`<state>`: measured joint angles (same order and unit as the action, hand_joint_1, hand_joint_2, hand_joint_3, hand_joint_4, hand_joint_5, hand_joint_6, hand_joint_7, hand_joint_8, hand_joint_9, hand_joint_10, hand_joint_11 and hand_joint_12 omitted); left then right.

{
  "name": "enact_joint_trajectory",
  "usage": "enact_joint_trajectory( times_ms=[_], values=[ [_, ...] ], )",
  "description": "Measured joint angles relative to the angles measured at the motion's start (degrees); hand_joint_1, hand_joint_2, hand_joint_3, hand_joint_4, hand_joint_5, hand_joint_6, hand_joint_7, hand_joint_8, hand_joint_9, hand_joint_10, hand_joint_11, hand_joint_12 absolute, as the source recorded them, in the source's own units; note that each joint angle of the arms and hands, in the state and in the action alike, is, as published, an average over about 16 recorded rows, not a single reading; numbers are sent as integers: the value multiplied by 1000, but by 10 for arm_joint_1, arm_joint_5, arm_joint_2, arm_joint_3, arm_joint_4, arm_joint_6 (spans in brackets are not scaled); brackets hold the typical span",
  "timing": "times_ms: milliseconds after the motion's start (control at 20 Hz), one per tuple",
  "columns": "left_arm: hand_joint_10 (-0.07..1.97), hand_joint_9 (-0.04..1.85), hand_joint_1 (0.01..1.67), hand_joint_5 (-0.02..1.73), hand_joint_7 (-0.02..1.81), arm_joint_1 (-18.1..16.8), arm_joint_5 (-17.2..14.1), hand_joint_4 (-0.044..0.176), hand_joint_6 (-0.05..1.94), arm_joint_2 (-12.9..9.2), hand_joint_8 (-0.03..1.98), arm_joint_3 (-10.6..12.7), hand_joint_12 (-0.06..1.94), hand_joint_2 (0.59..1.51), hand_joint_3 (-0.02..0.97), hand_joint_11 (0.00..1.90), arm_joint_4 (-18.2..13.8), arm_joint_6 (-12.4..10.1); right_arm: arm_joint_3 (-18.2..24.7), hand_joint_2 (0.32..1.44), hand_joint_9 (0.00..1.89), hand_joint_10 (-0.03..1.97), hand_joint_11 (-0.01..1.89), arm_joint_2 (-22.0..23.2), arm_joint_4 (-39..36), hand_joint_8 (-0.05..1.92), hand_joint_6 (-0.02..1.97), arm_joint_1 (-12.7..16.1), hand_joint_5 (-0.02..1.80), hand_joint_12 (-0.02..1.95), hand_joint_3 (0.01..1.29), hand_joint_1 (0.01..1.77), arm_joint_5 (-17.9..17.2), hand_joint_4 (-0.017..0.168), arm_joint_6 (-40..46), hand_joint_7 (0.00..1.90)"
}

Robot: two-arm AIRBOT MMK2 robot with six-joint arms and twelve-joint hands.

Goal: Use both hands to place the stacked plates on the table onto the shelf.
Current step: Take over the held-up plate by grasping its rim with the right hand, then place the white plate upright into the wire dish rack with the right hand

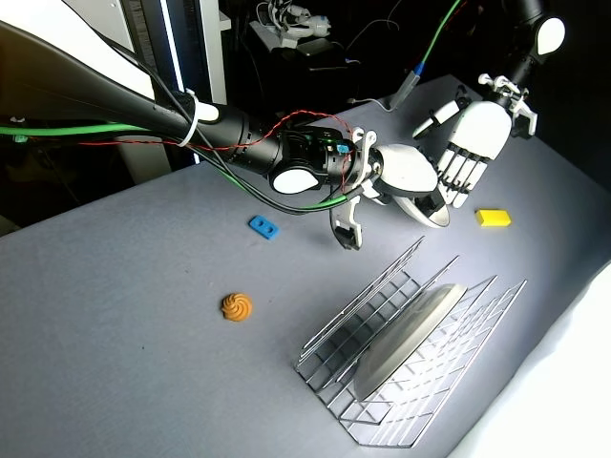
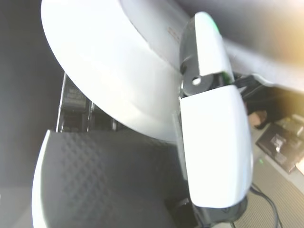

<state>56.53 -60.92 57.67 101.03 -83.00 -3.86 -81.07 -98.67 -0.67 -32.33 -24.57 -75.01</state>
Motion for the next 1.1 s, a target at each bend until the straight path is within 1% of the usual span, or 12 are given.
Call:
enact_joint_trajectory(
  times_ms=[200,350,500,650,800,950,1100],
  values=[
    [18,90,15,75,65,-28,-1,-5,-14,-1,-14,3,97,1122,13,16,-7,-7,11,1040,953,754,820,12,0,551,685,0,757,1198,12,1173,-9,-6,1,894],
    [13,88,16,82,84,-56,-1,-4,-5,-3,-9,5,84,1123,13,17,-13,-12,29,1028,979,936,886,28,1,680,814,1,763,1204,12,1198,-9,-7,1,912],
    [8,84,16,91,94,-85,-2,-3,4,-6,-4,8,70,1123,13,17,-18,-19,56,1018,989,1065,915,53,2,736,831,3,781,1203,12,1214,-3,-5,1,928],
    [8,77,16,99,100,-112,-3,-2,13,-9,1,11,47,1123,13,16,-21,-25,94,1014,1006,1090,920,87,3,756,834,9,807,1213,12,1227,7,-3,1,952],
    [8,71,16,103,100,-138,-3,-2,20,-12,6,15,23,1122,14,16,-23,-32,139,1013,1020,1090,910,127,4,783,845,21,843,1238,12,1249,20,-1,2,982],
    [8,67,15,106,97,-157,-4,-3,19,-14,6,19,13,1121,14,16,-24,-38,184,1013,1041,1003,903,169,5,808,854,39,882,1253,12,1264,38,-1,4,1009],
    [8,63,16,107,94,-169,-5,-3,20,-15,6,22,9,1121,14,16,-26,-44,224,1013,1039,1013,891,211,4,831,868,65,909,1270,11,1282,62,-1,11,1030]
  ],
)
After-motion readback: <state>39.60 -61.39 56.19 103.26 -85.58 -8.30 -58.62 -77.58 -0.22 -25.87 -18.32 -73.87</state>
